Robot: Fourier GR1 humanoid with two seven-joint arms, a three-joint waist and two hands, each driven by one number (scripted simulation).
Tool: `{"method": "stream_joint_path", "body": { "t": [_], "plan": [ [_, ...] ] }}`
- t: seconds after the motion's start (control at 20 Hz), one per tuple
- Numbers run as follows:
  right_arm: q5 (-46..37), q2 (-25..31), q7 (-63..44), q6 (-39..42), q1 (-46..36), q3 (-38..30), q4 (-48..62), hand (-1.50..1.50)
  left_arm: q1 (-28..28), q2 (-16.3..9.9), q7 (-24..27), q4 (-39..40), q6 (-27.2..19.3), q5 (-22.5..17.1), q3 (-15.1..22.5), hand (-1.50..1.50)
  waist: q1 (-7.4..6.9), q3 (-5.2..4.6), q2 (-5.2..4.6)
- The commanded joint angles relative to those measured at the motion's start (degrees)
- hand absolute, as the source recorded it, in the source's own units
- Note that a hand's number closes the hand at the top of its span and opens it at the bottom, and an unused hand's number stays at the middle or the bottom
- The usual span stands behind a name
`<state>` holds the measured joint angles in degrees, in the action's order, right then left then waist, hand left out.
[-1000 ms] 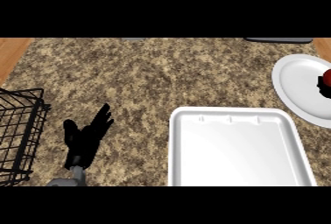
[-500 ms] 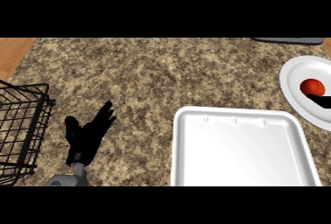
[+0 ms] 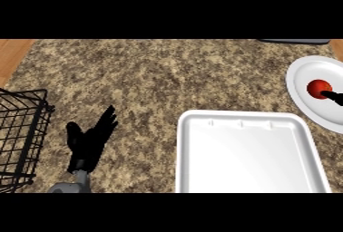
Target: Pick the tomato from the tray and place it in the plate
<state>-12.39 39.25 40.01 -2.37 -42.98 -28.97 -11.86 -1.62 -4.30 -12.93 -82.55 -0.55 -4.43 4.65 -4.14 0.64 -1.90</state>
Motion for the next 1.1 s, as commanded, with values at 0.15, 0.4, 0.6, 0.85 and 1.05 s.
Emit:
{"method": "stream_joint_path", "body": {
  "t": [0.15,0.4,0.6,0.85,1.05],
  "plan": [
    [4.3,6.0,0.4,11.2,2.2,-4.5,3.8,-1.5,-0.7,0.1,-1.4,0.5,-0.8,-0.3,-0.9,0.0,0.97,-0.11,0.07],
    [5.0,9.4,2.1,25.6,5.0,-4.5,4.6,-1.5,-2.0,0.6,-0.1,2.8,-1.4,0.1,-1.6,0.0,2.27,-0.17,0.33],
    [3.8,10.7,6.6,29.9,9.0,-3.5,3.9,-1.5,-1.5,-0.7,-1.0,1.9,-0.1,-0.8,-2.2,0.0,1.84,-0.08,0.24],
    [1.5,11.8,9.6,32.4,13.6,-0.9,2.1,-1.5,1.8,1.8,2.7,2.5,-1.7,1.5,0.2,0.0,2.16,-0.15,0.63],
    [0.2,12.7,13.5,32.1,17.4,0.5,0.5,-1.5,0.3,-1.4,-0.9,0.8,0.4,-0.9,-2.5,0.0,2.53,-0.19,1.02]
  ]
}}
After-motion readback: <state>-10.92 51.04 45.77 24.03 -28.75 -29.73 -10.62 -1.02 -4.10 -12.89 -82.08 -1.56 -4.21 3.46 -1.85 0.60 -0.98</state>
